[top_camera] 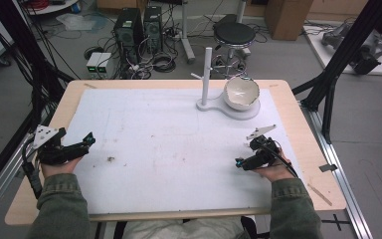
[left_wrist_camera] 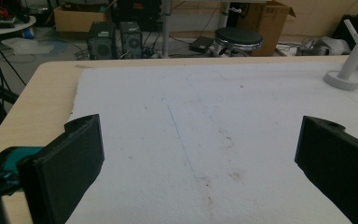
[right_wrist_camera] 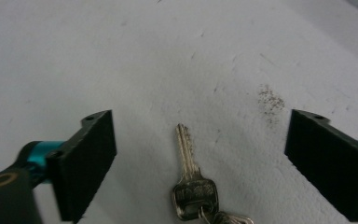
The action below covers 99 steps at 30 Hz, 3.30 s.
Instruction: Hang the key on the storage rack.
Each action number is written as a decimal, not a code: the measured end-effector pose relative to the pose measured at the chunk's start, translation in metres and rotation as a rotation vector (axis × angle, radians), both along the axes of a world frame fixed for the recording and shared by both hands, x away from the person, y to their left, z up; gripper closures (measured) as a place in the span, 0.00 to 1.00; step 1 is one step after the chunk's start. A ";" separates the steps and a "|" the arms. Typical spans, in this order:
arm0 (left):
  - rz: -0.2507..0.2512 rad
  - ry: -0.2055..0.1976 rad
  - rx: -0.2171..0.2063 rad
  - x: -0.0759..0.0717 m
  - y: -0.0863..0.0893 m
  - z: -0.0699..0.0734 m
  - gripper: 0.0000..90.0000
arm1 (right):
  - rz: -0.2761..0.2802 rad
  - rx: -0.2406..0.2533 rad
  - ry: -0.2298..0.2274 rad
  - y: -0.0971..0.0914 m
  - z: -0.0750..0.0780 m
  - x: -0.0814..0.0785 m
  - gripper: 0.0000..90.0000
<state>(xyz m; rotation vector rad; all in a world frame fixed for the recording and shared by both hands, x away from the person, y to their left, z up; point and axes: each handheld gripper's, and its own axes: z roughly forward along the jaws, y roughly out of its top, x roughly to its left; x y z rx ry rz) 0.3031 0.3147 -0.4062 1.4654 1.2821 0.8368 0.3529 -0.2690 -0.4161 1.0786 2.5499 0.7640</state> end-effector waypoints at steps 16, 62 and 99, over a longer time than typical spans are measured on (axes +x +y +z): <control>-0.001 0.010 0.010 0.001 0.000 -0.001 0.02 | 0.050 -0.067 0.077 0.002 0.000 0.005 0.46; -0.007 0.009 -0.003 0.001 0.001 -0.001 0.02 | -0.020 0.142 0.012 -0.016 0.026 0.002 1.00; -0.006 0.012 -0.017 0.004 0.002 -0.004 0.02 | -0.058 0.419 -0.162 -0.028 0.064 0.000 1.00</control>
